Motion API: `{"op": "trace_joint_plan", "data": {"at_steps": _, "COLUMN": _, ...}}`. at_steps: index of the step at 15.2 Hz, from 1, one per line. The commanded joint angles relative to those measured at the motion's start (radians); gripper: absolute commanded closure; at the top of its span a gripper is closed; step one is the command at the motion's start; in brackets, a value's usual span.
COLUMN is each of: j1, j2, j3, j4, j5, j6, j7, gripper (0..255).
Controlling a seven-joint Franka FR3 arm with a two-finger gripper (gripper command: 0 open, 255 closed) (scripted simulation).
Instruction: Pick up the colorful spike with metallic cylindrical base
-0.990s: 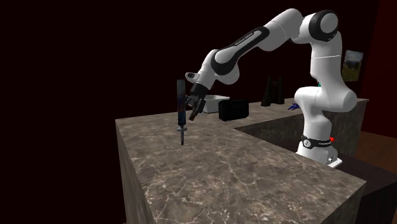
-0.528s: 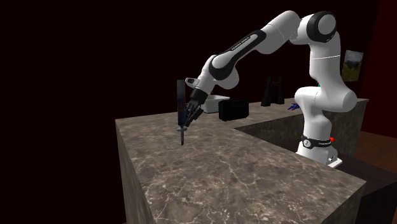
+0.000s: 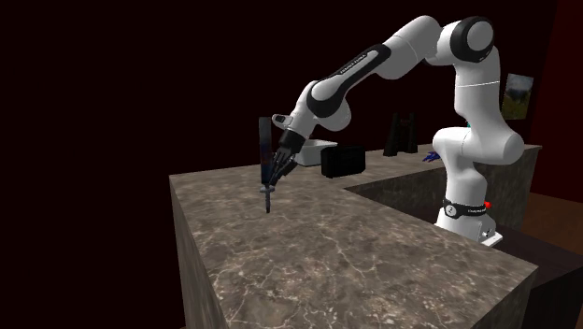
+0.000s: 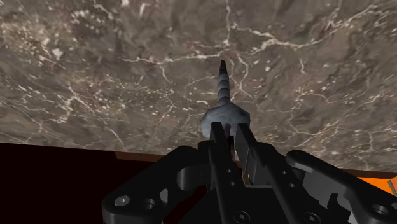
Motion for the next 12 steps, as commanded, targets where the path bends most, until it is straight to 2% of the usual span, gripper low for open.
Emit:
{"op": "trace_joint_plan", "data": {"at_steps": 1, "j1": 0.003, "j2": -0.009, "j3": -0.005, "j4": 0.0, "j5": -0.018, "j6": -0.007, "j7": 0.016, "gripper": 255}}
{"op": "trace_joint_plan", "data": {"at_steps": 12, "j1": 0.024, "j2": -0.099, "j3": -0.042, "j4": 0.034, "j5": -0.194, "j6": -0.099, "j7": 0.175, "gripper": 255}}
